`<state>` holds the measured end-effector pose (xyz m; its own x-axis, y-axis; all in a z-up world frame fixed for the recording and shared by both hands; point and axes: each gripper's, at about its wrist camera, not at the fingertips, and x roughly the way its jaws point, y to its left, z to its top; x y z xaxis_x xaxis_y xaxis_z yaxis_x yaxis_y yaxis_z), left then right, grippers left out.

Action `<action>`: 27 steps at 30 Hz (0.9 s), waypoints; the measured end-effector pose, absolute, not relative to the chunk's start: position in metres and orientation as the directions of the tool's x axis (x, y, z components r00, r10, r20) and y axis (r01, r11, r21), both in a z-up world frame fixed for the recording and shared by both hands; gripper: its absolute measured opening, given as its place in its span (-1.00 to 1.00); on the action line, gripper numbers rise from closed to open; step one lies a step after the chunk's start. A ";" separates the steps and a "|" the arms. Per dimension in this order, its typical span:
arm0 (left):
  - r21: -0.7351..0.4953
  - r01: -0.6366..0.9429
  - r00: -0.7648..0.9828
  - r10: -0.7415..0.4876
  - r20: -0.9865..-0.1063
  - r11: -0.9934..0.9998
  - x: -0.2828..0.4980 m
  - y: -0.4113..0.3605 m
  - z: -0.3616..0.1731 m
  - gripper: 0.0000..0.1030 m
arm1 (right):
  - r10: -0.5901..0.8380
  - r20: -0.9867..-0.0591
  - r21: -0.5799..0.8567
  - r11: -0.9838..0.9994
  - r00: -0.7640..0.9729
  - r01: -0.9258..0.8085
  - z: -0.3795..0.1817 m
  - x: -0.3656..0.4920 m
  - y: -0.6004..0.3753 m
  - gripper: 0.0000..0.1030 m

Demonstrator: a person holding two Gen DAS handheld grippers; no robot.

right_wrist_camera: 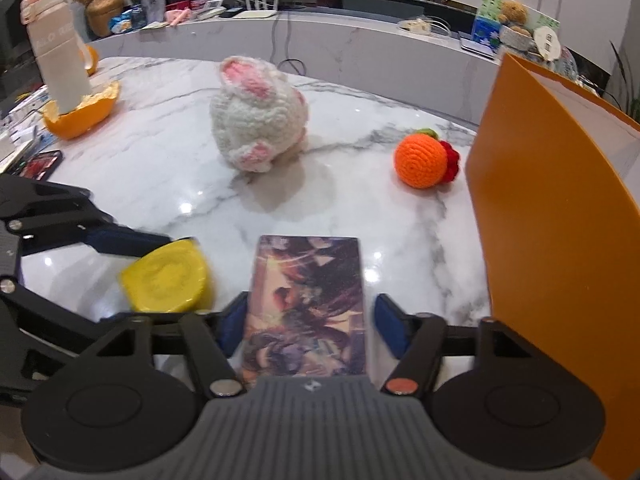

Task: Organize objects
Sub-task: 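Lift tape measure and card box and carry them toward the orange box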

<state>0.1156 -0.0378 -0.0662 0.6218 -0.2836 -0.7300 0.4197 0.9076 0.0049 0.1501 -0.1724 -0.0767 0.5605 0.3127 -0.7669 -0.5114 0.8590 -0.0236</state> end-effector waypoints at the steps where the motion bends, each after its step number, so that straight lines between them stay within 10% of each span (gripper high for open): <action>1: 0.002 0.422 0.621 -0.287 -0.730 0.907 0.116 -0.037 -0.066 0.14 | 0.314 -0.767 -0.018 0.861 0.560 -0.508 -0.077 0.150 -0.173 0.16; 27: -0.008 0.403 0.652 -0.294 -0.699 0.915 0.120 -0.042 -0.033 0.13 | 0.310 -0.728 -0.027 0.879 0.612 -0.477 -0.041 0.147 -0.183 0.16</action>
<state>0.1203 -0.0419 -0.0327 0.6524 -0.2938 -0.6987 0.4032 0.9151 -0.0082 0.1470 -0.1829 -0.0410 0.6121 0.3098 -0.7276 -0.4767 0.8786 -0.0269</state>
